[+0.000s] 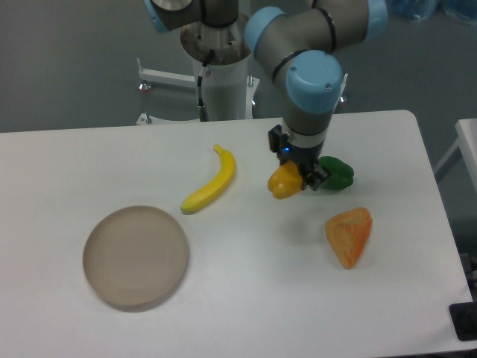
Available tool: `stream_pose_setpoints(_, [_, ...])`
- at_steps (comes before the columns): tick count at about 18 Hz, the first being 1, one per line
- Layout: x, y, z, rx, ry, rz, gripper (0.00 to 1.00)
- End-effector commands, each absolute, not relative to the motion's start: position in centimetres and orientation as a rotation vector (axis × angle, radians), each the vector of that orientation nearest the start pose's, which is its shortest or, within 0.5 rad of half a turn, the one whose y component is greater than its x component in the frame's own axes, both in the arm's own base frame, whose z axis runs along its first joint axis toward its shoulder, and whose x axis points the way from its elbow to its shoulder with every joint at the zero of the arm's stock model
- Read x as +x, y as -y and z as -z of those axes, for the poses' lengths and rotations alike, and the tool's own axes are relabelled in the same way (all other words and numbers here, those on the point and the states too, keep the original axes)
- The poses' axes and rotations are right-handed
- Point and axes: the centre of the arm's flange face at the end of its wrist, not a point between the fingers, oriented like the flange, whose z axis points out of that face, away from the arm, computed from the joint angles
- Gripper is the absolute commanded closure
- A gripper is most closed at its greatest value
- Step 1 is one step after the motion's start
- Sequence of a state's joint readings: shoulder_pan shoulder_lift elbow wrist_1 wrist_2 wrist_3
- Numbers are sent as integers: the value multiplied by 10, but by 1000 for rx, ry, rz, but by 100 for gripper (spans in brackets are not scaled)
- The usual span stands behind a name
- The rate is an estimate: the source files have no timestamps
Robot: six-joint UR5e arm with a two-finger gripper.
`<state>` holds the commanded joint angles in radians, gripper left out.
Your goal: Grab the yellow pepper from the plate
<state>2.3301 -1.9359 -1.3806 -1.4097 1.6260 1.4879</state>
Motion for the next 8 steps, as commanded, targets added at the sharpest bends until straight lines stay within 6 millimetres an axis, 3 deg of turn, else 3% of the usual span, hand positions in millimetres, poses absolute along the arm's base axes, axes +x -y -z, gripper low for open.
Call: stream_pose_setpoints(8, [-348,-555,-385,-2968,-1129,4,100])
